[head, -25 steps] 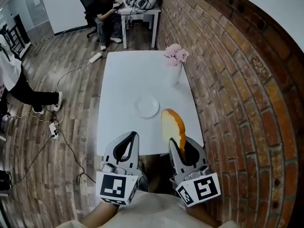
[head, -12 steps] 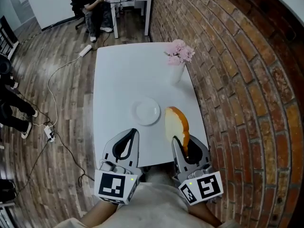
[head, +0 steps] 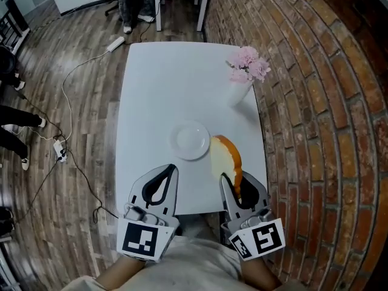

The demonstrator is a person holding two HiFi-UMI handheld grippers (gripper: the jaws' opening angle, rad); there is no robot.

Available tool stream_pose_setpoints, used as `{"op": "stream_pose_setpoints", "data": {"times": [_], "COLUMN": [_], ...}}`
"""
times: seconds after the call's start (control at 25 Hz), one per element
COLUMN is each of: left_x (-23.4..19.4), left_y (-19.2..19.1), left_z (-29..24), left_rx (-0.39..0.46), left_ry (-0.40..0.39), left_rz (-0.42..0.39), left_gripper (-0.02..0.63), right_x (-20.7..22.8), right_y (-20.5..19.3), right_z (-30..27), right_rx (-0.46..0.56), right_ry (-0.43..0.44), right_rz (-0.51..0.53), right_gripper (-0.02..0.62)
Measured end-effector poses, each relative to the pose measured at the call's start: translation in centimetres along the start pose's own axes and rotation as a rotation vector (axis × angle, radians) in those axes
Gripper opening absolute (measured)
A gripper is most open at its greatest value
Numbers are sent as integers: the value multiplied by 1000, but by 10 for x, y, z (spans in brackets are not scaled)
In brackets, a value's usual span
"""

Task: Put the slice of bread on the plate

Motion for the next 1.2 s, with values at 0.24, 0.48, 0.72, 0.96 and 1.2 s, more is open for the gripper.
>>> {"op": "stream_pose_setpoints", "data": {"times": [0.24,0.48,0.72,0.96,1.2], "left_x": [-5,-16,-29,-33,-35], "left_y": [-15,-35,-37,-41,-42], "left_z": [-15,-35,-54,-62,-68], "left_rx": [-40,-92,-110,-130,-149], "left_ry": [22,36,45,51,50], "left_rz": [-19,-30,-56,-39,-47], "left_gripper": [11,11,11,11,11], "right_x": [10,18,15,6,-1], "right_y": [-17,-40,-63,-85,-104], "right_z": [-32,-70,-108,-140,-161], "right_rx": [-37,-67,-129,-196,-286], "right_ry": [64,129,217,310,406], "right_rz": [-20,-41,-52,-74,-155], "right_gripper": [98,98,97,97,97]}}
Point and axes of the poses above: the fingertips, and each gripper's own axes: z backward along the fingers, x to its right, y out of its top, the point moved 3 cm from there along z, backward along the fingers, and after that the axes turned 3 degrees about -x, right-handed, at the moved point
